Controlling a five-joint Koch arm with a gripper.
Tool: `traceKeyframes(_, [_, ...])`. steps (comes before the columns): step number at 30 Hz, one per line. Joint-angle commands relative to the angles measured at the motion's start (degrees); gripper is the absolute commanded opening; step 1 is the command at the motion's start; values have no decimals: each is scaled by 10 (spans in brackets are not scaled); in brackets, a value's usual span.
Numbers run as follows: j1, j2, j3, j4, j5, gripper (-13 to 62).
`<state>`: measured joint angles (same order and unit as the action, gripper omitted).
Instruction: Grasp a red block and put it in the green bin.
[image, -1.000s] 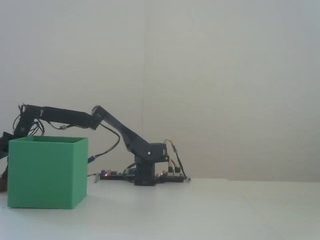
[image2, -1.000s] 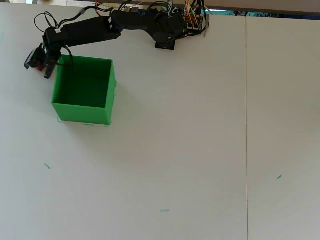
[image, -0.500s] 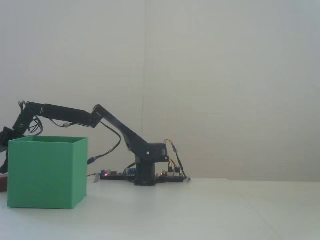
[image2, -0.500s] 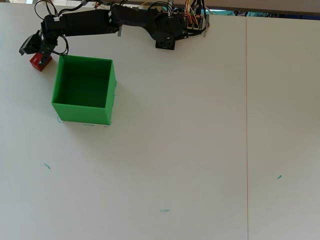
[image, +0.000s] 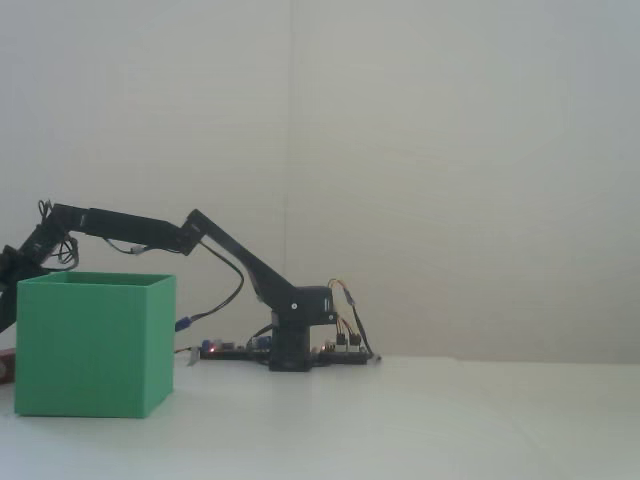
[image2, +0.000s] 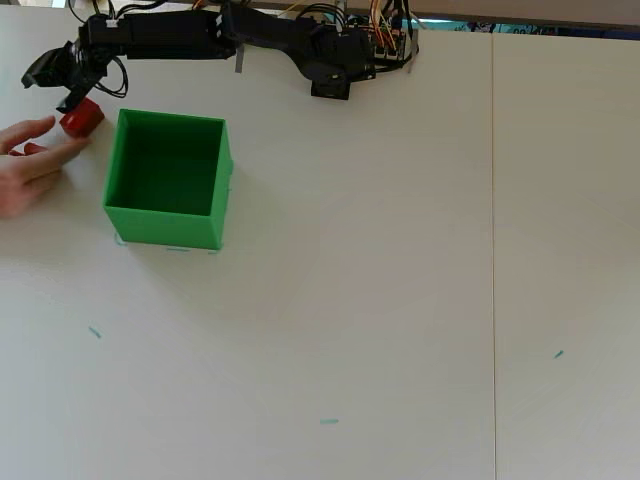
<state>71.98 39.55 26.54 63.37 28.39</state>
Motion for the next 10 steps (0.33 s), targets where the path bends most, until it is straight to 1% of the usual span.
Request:
traceKeyframes(1, [-4,24,-27,-25,-4,319])
traceKeyframes(3, [-20,24,-25,-4,-17,334])
traceKeyframes(5, [-30,24,-25,40,-58,337])
traceKeyframes(10, [-29,21,-25,35,-173,339])
